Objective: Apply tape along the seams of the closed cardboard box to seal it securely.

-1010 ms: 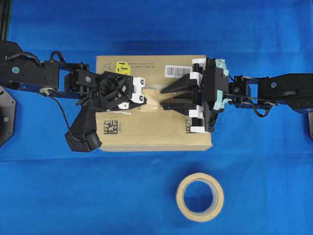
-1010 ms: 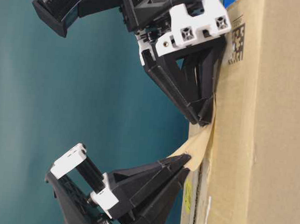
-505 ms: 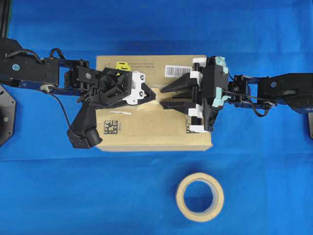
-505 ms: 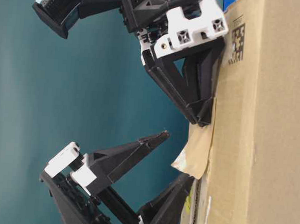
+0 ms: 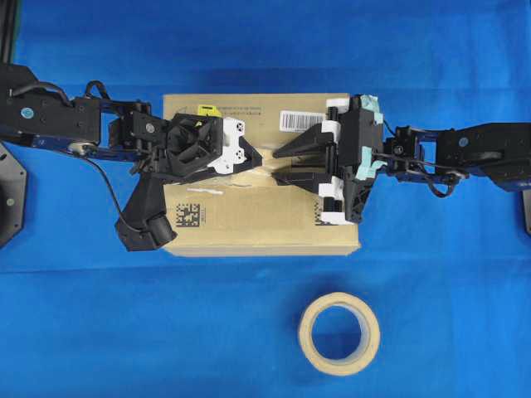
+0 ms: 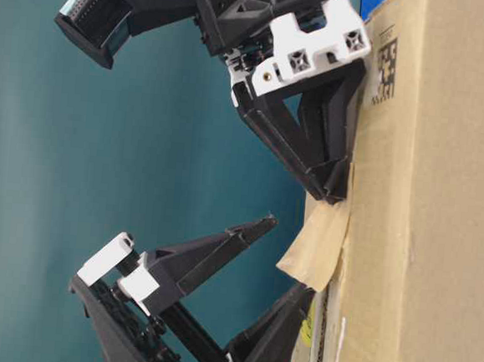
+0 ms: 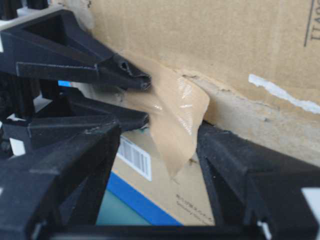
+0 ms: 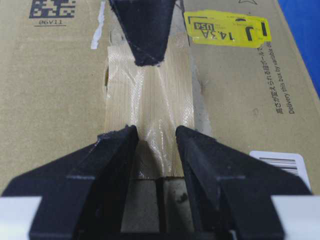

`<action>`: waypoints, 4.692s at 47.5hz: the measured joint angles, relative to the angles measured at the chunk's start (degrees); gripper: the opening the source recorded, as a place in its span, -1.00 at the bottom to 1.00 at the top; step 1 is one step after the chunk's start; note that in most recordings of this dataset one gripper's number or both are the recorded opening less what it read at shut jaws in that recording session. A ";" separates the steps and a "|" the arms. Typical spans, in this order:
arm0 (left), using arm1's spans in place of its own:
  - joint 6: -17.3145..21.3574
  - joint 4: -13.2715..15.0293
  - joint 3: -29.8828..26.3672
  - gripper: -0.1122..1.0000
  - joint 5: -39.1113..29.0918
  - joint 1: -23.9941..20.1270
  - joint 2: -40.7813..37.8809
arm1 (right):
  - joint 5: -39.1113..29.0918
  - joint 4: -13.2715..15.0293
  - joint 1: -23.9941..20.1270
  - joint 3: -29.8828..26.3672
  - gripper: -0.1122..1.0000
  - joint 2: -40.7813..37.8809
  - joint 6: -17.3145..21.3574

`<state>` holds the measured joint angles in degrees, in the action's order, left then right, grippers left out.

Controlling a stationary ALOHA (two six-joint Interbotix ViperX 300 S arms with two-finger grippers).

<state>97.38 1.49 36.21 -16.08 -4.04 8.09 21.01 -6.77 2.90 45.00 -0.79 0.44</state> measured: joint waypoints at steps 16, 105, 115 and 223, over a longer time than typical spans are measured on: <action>-1.05 0.00 0.00 0.27 -0.09 -0.09 0.09 | -1.85 0.00 0.00 -0.26 0.04 0.00 -0.09; -77.08 0.70 5.36 -0.80 31.90 1.85 0.00 | -1.23 4.04 2.90 -5.45 -0.81 4.75 -1.93; -79.54 0.70 5.36 -0.80 33.40 1.41 -3.08 | -0.35 4.04 2.90 -7.38 -0.81 0.62 -1.85; -87.10 0.79 11.78 -0.80 39.11 4.92 -4.22 | 0.70 -4.75 0.35 -8.61 -0.81 -4.57 -5.80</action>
<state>10.28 2.29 47.99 23.03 0.88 3.87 21.71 -11.51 3.25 36.39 -5.36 -5.36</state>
